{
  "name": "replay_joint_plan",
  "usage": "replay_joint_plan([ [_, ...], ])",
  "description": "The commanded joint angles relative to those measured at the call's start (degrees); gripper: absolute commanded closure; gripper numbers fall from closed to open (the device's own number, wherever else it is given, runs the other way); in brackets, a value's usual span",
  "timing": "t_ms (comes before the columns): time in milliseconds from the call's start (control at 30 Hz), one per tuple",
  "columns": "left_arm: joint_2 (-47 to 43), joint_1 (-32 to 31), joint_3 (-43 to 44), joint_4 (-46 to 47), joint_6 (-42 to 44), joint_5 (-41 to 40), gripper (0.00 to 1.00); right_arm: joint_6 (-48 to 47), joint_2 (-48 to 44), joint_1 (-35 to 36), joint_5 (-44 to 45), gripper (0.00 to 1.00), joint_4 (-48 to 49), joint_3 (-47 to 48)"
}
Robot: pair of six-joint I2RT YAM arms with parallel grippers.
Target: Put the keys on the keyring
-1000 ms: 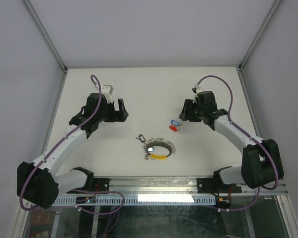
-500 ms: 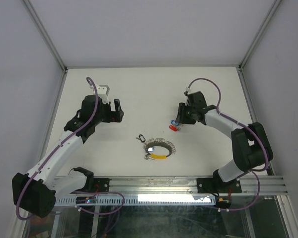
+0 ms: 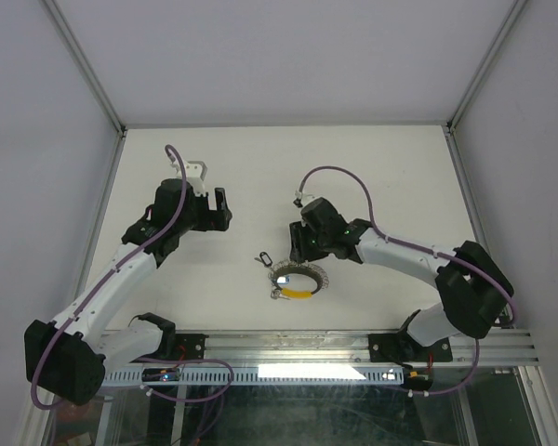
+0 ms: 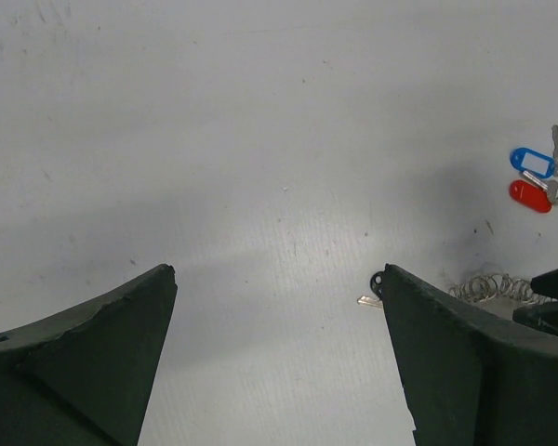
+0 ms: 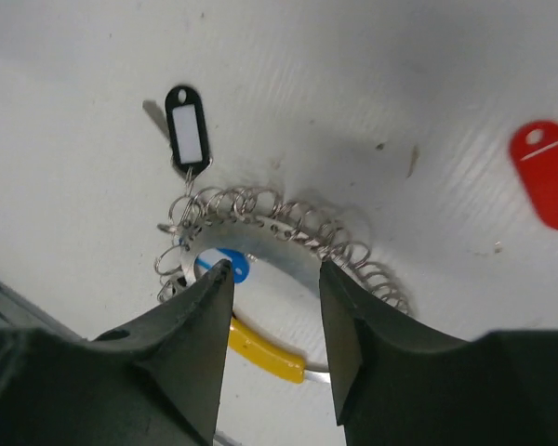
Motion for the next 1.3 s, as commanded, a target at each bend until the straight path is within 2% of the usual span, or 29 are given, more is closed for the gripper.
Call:
replay_joint_plan([
  [0,0.33,0.27,0.29,0.61,0.95,-0.27,0.10,6.61,-2.63,2.44,-0.70,0.55,3.71,-4.79],
  [300,0.94,0.23,0.34,0.52,0.81,-0.09,0.10,12.82,-2.49,2.56,-2.19,0.55,7.25,-11.83],
  [467,1.27,0.21,0.41,0.52,0.84,0.04,0.10,14.00,-4.04,2.58,-0.21,0.55,5.90,-13.36],
  [767,1.65,0.19,0.37,0.50,0.91,0.19,0.11,12.32,-11.54,1.88,20.31,0.53,-7.74,-10.71],
  [833,1.80,0.26,0.45,0.48,0.91,0.33,0.11,8.94,-14.64,1.95,17.95,0.53,-5.64,-10.38],
  [933,2.06,0.23,0.61,0.52,1.00,0.43,0.11,4.75,-17.74,2.04,6.79,0.54,2.87,-11.47],
  [1067,2.26,0.26,0.61,0.52,1.20,1.71,0.11,5.12,-14.78,2.48,-5.57,0.59,6.62,-10.85],
  [1167,2.70,0.19,0.57,0.52,0.82,3.86,0.12,6.37,-11.35,4.18,-5.16,0.65,5.05,-9.90],
  [1267,3.49,0.18,0.76,0.52,0.78,4.59,0.13,9.25,-9.51,4.43,-2.00,0.66,3.20,-10.62],
])
